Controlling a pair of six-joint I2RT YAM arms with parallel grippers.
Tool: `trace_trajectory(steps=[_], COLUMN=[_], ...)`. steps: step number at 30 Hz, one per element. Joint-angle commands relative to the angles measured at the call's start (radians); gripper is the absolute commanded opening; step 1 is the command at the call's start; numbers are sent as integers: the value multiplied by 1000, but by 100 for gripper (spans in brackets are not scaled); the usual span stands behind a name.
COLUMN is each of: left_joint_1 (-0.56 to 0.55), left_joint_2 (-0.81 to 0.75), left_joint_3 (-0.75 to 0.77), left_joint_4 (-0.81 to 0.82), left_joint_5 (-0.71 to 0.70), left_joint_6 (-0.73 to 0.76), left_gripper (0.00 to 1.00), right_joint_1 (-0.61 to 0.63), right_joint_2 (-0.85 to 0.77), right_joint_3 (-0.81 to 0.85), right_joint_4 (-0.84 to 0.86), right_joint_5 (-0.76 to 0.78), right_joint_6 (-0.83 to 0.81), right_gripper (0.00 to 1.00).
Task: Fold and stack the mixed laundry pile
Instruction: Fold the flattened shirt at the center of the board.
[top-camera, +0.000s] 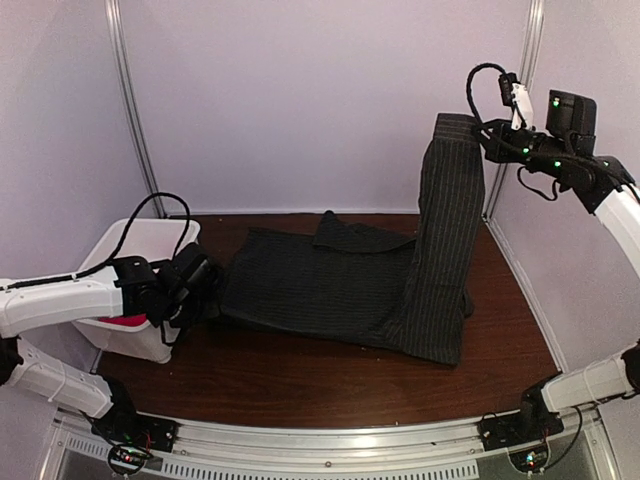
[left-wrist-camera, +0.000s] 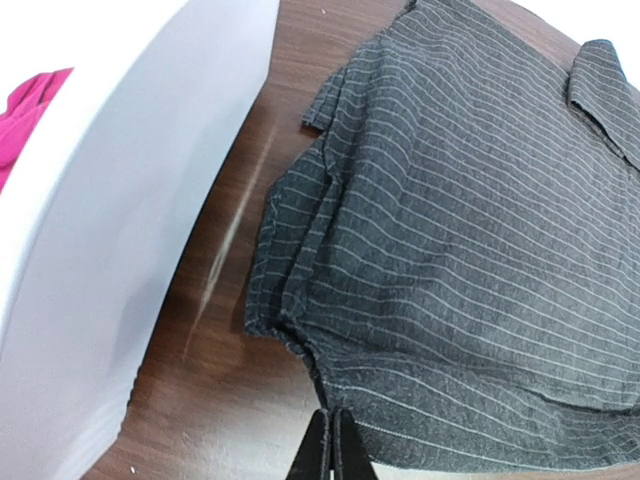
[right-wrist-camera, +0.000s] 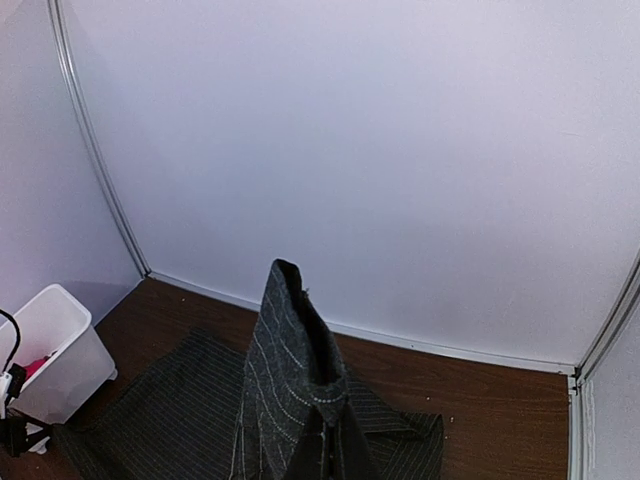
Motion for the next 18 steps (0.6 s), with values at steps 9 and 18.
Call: trace_trajectory(steps=[9,18], left_joint_1=[94,153], left_joint_2=[174,252], left_joint_3=[110,165], left_joint_4=[119,176], left_joint_5=[8,-4], left_joint_6=[132,191], left_gripper=[0,0], right_joint_1=[-33,-35], right_joint_2=[183,317], right_joint_3=[182,264], right_joint_4=[83,125], right_joint_5=[21,-5], right_joint_6=[-77,-96], right_gripper=[0,0])
